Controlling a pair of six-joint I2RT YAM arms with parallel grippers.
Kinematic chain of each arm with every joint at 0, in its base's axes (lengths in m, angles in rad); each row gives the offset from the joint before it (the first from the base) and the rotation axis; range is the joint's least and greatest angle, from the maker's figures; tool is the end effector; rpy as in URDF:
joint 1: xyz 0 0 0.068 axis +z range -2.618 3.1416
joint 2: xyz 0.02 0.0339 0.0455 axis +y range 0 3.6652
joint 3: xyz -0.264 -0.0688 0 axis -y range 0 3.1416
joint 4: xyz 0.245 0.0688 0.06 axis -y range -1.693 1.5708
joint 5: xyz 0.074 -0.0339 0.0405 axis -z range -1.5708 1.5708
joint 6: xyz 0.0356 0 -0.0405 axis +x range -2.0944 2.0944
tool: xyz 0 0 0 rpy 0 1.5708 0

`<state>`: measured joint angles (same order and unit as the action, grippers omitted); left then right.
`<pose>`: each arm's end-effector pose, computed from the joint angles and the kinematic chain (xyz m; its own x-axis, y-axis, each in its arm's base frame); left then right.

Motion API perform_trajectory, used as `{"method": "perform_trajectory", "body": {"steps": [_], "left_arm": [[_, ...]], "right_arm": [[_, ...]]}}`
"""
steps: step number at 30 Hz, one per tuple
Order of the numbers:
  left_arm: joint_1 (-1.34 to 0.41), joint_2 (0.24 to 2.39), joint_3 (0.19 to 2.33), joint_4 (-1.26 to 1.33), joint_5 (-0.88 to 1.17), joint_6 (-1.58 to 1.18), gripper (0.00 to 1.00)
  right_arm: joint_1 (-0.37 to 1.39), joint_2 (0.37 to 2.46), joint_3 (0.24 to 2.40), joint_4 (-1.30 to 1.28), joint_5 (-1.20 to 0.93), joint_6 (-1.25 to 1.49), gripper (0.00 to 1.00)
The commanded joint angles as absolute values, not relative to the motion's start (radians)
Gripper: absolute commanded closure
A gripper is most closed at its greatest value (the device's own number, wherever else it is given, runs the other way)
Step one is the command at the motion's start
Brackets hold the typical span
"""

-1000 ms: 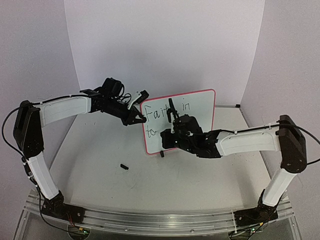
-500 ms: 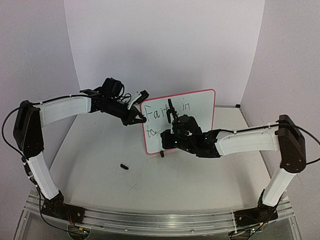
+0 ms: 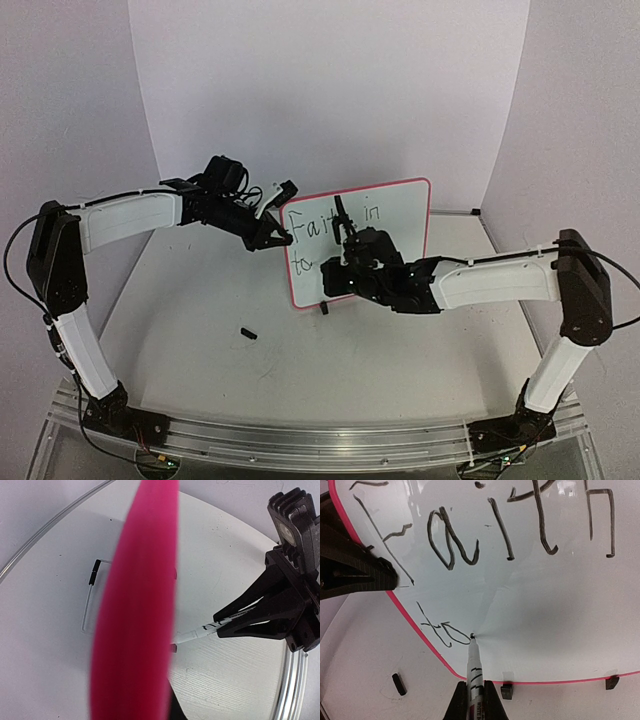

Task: Write a sentence on the whiteboard
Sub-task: Write on the whiteboard with the whiteboard marker without the cap.

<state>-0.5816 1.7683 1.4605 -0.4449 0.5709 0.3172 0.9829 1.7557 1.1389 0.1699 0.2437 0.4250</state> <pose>0.3231 -0.2355 0.2843 -0.2958 0.5085 -0.8087 0.9305 0.3450 -0.1233 0.2295 0.3289 0.2333 -0.5016 -0.0310 -0.8646 -0.5269 0.8036 0.2768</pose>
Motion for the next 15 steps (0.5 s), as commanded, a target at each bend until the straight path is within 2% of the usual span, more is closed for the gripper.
{"method": "perform_trajectory", "body": {"steps": [1,15], "left_arm": [[-0.583,1.774,1.457,-0.532,0.478,0.369,1.0],[-0.583,1.775,1.459,-0.533,0.479,0.369,1.0]], "right_arm": [[0.973,1.7,1.18,0.233,0.32,0.412,1.0],[0.972,1.685,1.15,0.241,0.337,0.429,1.0]]}}
